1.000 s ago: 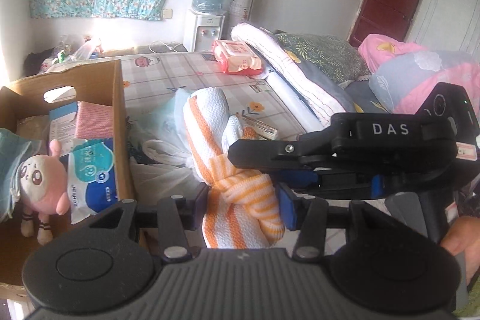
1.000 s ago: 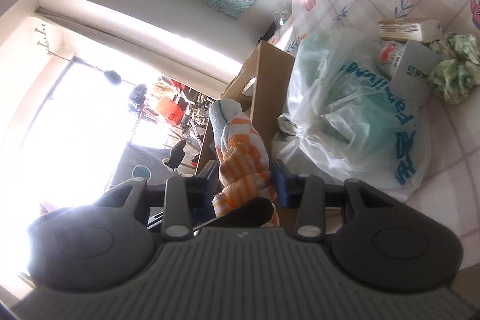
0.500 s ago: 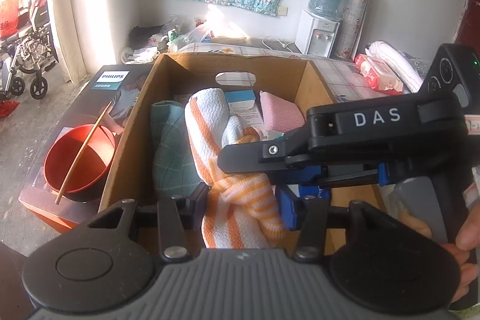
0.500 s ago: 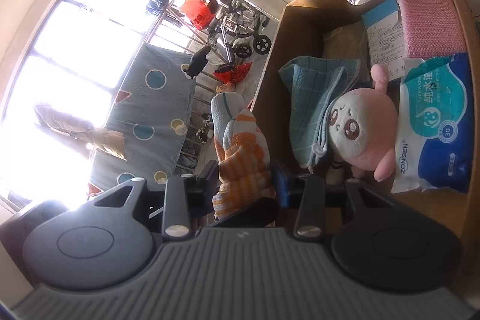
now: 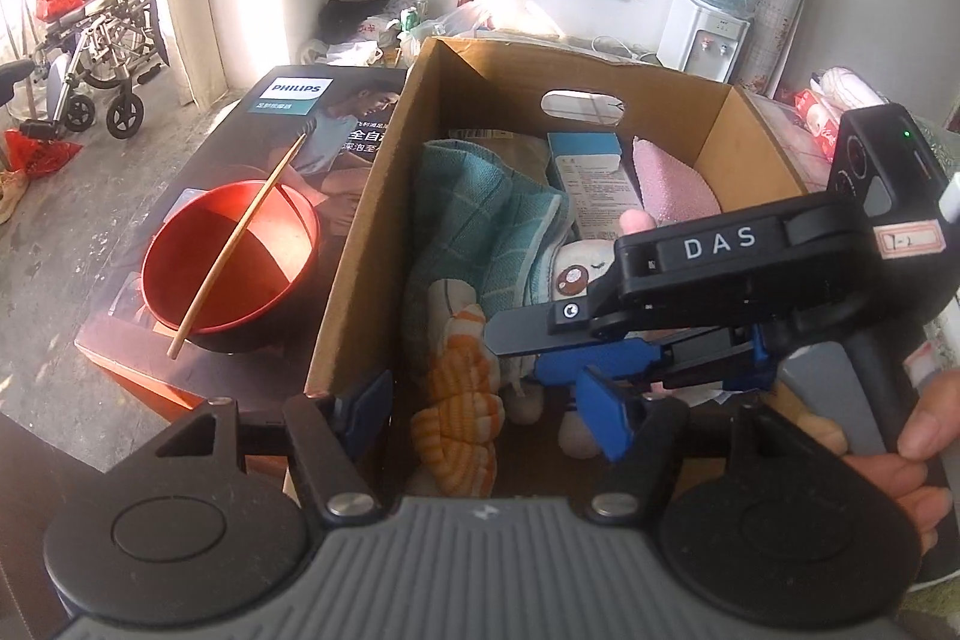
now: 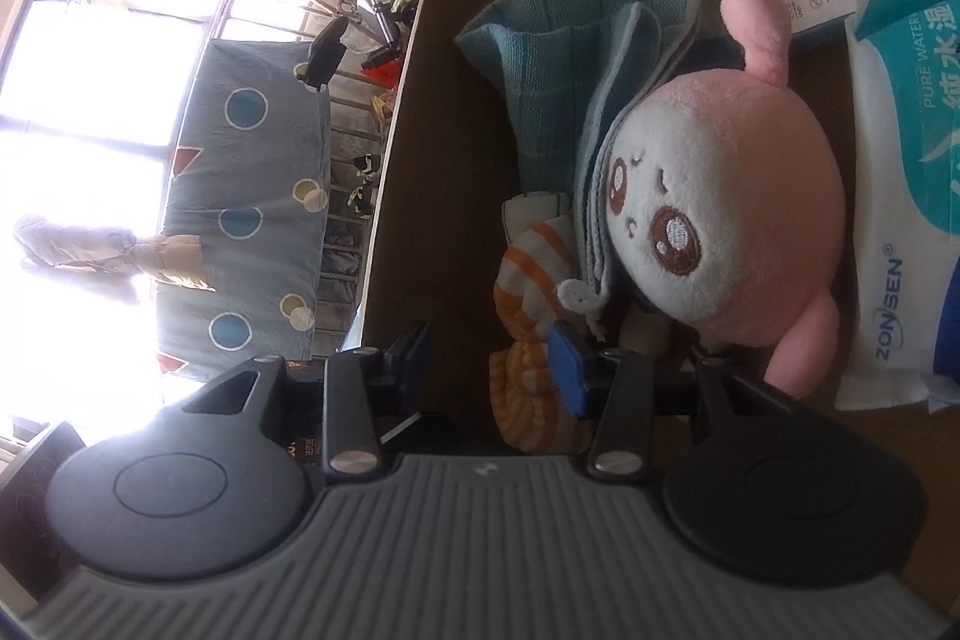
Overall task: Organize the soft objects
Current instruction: 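Lower the towel into the box and open the right gripper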
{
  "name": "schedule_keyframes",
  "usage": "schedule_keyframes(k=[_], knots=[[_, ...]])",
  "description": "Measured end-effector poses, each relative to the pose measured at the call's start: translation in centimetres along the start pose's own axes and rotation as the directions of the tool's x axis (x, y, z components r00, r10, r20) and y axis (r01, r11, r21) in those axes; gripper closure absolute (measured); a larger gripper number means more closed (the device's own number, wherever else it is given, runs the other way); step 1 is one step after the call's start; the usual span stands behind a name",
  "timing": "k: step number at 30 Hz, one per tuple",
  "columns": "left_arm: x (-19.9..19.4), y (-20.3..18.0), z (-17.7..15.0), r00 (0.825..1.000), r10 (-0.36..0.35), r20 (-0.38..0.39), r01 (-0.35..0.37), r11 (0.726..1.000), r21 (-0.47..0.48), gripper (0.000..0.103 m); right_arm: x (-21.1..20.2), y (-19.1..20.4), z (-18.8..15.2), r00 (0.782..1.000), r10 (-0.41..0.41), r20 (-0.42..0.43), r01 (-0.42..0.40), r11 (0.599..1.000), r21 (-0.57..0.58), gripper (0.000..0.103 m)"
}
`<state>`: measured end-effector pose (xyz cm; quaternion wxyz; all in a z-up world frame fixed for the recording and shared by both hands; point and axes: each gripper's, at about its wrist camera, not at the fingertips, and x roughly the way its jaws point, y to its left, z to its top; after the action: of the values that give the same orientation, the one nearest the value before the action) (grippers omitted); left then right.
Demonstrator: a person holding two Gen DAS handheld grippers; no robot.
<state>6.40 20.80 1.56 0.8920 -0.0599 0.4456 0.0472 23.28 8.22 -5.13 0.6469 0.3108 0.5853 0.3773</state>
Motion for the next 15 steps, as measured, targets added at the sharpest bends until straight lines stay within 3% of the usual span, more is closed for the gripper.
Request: schedule_keyframes(k=[9, 15], knots=[[-2.3, -1.5, -0.2, 0.997, -0.057, 0.053, 0.058, 0.998, -0.011, 0.032, -4.8, 0.6, -1.1, 0.994, 0.081, 0.072, -0.081, 0.997, -0.014, 0.054], [-3.8, -3.9, -0.5, 0.988, -0.123, 0.092, 0.123, 0.992, 0.007, 0.031, -10.2, 0.2, -2.7, 0.975, 0.147, 0.165, -0.142, 0.989, -0.043, 0.050]])
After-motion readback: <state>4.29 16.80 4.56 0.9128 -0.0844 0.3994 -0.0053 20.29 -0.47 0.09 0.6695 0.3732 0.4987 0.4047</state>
